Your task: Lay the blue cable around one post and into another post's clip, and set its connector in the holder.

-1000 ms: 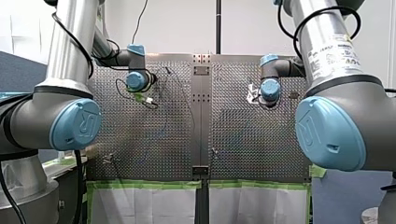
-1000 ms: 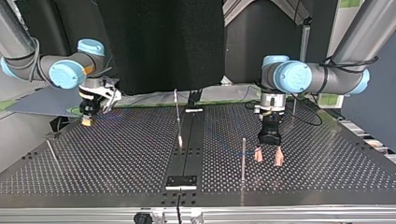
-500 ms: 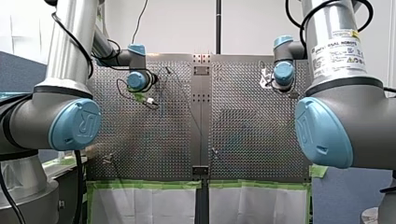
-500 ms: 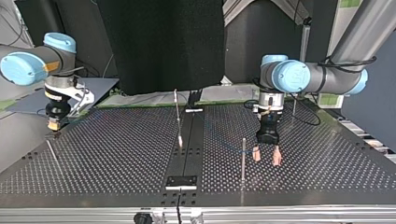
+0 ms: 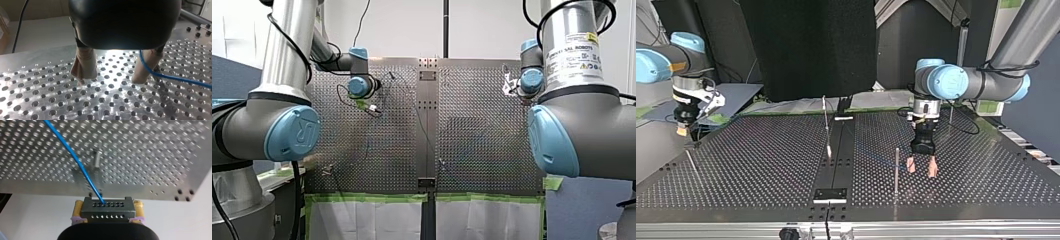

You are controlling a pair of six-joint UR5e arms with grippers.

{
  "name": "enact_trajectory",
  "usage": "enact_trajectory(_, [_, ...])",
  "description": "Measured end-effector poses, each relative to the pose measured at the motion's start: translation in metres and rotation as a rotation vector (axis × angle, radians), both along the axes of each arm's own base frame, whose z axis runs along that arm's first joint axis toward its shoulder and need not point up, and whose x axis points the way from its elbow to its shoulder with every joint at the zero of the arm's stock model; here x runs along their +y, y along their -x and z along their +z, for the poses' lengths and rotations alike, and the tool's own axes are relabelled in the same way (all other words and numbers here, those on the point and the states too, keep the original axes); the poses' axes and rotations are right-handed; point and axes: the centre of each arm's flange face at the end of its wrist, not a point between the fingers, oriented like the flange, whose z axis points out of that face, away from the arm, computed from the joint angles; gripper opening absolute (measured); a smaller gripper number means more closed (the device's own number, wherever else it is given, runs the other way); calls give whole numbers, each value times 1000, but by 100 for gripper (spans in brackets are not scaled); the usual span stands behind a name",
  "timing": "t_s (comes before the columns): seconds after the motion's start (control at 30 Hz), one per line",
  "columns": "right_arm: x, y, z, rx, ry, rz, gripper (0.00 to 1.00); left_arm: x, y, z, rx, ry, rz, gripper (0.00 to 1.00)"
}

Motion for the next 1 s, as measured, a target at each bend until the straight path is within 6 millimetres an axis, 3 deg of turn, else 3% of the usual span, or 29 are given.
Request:
enact_trajectory(0.2, [-10,-5,-29,21,-17,13,7,2,-1,0,0,0,3,100])
enact_trajectory(0.77, [-20,2,-17,1,45,118,7,3,-1,0,1,0,5,100])
enact_trajectory(1.0, [-23,14,-19,-3,35,147,7,3,-1,0,1,0,5,100])
